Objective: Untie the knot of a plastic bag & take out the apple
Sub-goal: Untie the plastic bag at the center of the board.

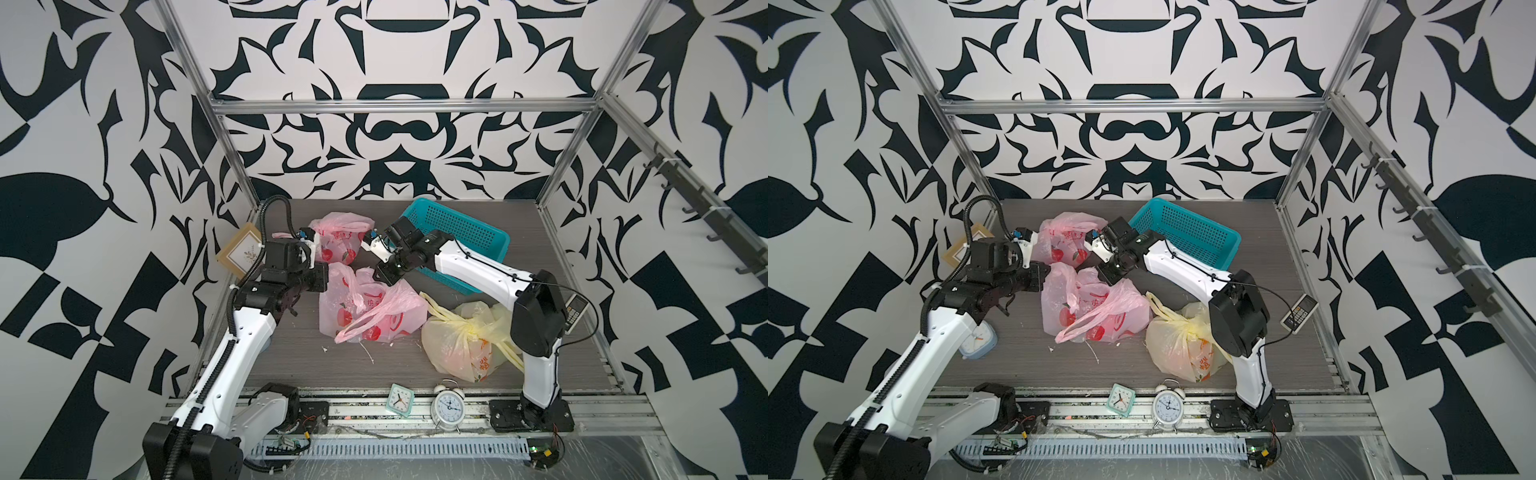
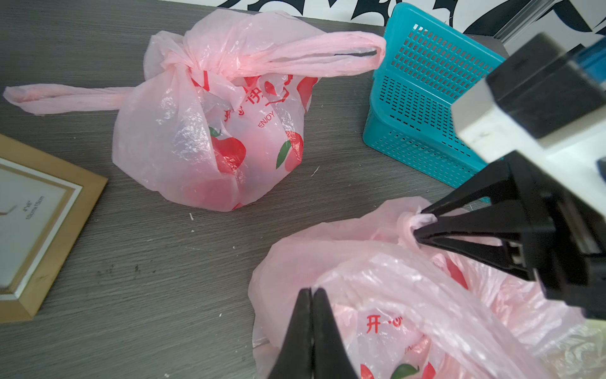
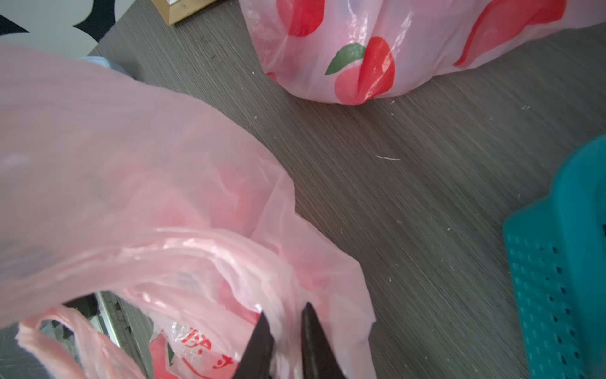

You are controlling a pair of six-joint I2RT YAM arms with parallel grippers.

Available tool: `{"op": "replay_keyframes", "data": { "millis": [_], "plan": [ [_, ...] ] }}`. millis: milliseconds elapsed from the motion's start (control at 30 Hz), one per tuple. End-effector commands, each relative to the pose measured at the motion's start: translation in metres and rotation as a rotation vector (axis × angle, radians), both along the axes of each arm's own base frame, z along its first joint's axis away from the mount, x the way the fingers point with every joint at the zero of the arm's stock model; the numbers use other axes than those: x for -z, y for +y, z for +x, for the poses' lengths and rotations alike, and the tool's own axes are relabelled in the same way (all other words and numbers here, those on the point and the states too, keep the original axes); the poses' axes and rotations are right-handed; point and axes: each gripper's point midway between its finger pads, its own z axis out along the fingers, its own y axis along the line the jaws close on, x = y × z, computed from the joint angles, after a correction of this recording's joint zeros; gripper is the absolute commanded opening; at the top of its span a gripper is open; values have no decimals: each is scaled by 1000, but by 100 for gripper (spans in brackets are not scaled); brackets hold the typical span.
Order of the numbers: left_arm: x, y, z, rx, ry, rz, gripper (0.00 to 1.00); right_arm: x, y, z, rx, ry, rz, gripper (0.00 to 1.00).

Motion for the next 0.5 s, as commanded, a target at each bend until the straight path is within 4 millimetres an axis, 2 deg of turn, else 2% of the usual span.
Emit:
{"op": "replay_keyframes", "data": {
  "millis": [0,100,233,333,467],
  "plan": [
    [-4,-3,4,11,-17,-14,6,-26,3,4,27,-52,27,0],
    [-7,-3,10,7,-29,-11,6,-46,5,-4,52,-59,90,0],
    [-17,-7,27,10,-65,-19,6,-79,4,-29,57,-6,224,0],
    [-34,-15,44,30,-112,-53,6,-92,0,-47,61,43,287,0],
    [-61,-27,66,63,-178,-80,5,-105,-9,-62,86,60,357,0]
  ]
}}
